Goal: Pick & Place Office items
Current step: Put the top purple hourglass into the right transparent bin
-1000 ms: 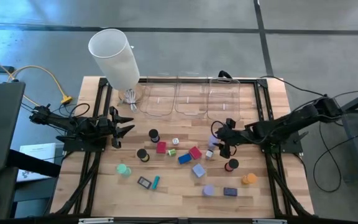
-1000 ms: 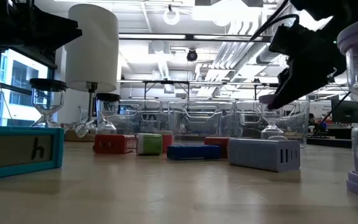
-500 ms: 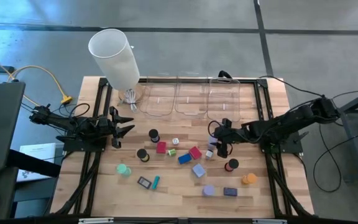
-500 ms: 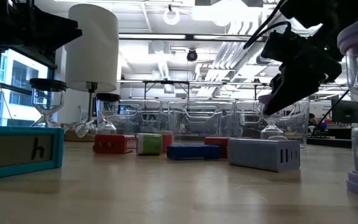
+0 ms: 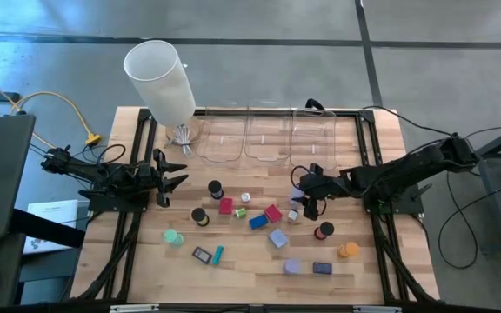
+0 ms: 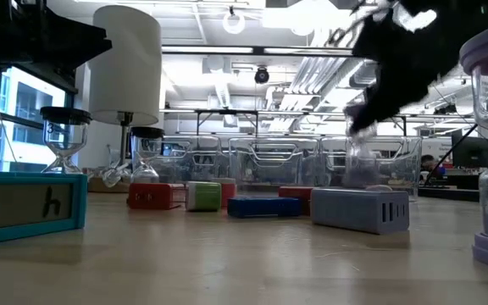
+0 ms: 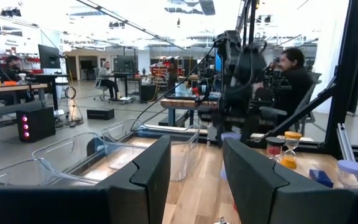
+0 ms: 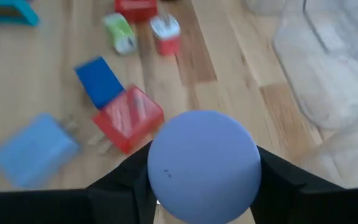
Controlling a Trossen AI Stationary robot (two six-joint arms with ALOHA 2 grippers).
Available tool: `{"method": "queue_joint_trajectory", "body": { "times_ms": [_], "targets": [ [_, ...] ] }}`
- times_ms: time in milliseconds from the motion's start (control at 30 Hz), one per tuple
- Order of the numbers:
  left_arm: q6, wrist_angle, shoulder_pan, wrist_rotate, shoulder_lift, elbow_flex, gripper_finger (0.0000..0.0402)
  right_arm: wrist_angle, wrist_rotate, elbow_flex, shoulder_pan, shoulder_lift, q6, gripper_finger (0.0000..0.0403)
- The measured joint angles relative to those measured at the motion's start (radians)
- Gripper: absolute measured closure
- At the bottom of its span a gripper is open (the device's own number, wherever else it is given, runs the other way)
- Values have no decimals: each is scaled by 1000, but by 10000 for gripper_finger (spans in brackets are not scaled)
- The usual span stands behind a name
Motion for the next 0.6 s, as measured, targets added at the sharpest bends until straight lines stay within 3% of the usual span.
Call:
{"method": "queue_joint_trajectory", "body": {
  "times_ms": [200,333,467,600],
  "targets": [
    [-3,-1,0,0,0,0,258,-296,1,242,19,-11,-9,225],
    [-3,-1,0,0,0,0,258,-496,72,408,-4,-11,-22,225],
    [-3,-1,0,0,0,0,258,-639,143,539,-78,-11,-80,225],
    [-3,0,0,0,0,0,258,-650,98,602,-218,-12,-192,225]
  ]
}}
